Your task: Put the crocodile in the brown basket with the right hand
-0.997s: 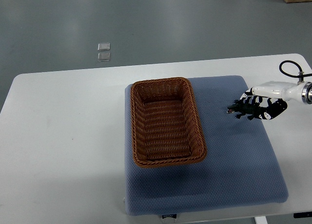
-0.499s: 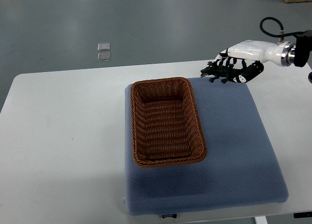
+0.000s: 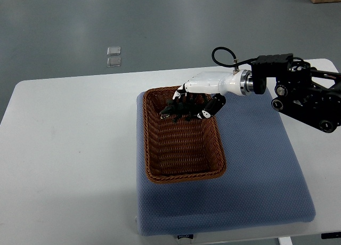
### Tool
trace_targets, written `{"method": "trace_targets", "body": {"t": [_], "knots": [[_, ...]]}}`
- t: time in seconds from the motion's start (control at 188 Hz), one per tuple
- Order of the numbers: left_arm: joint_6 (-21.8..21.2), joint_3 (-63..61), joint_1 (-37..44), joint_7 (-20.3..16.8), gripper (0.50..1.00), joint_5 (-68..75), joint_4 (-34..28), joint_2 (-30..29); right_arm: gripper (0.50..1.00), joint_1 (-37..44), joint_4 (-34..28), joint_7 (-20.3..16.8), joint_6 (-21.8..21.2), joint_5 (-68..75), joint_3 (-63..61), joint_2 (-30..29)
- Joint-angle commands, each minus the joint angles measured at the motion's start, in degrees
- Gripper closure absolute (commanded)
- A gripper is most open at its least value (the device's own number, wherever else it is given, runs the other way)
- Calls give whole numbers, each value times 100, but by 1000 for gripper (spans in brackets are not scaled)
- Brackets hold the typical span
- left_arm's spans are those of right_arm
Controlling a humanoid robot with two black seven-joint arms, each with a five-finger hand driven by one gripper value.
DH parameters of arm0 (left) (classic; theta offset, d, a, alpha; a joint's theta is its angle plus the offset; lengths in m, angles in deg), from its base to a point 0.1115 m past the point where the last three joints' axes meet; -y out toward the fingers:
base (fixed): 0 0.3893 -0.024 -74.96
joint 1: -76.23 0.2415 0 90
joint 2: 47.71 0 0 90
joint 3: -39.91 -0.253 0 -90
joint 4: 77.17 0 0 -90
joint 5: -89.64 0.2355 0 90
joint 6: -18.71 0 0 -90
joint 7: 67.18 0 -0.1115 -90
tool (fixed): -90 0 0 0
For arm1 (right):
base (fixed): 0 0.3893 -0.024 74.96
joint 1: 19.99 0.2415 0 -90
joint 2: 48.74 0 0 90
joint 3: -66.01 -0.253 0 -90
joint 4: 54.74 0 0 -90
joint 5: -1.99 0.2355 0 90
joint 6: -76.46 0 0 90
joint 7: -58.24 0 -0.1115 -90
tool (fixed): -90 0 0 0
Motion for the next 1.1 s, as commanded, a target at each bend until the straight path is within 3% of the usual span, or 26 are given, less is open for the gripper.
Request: {"method": "trace_targets", "body": {"t": [0.0,0.207,0.377,0.546,0.69,1.093], "knots": [[0,0,2,1,500,0,0,0,940,-73,62,-45,12,-9,58,-97],[0,0,2,1,500,0,0,0,932,-161,115,-54,21,-18,67,-176],[0,0,2,1,500,0,0,0,865,-249,115,-62,29,-18,67,-255],[0,0,2,-8,500,0,0,0,854,-258,115,-62,29,-27,67,-264],[0,0,2,-8,500,0,0,0,748,-258,142,-62,21,-9,67,-255],[0,0,2,-8,500,0,0,0,677,-258,142,-53,21,35,40,-229]]}}
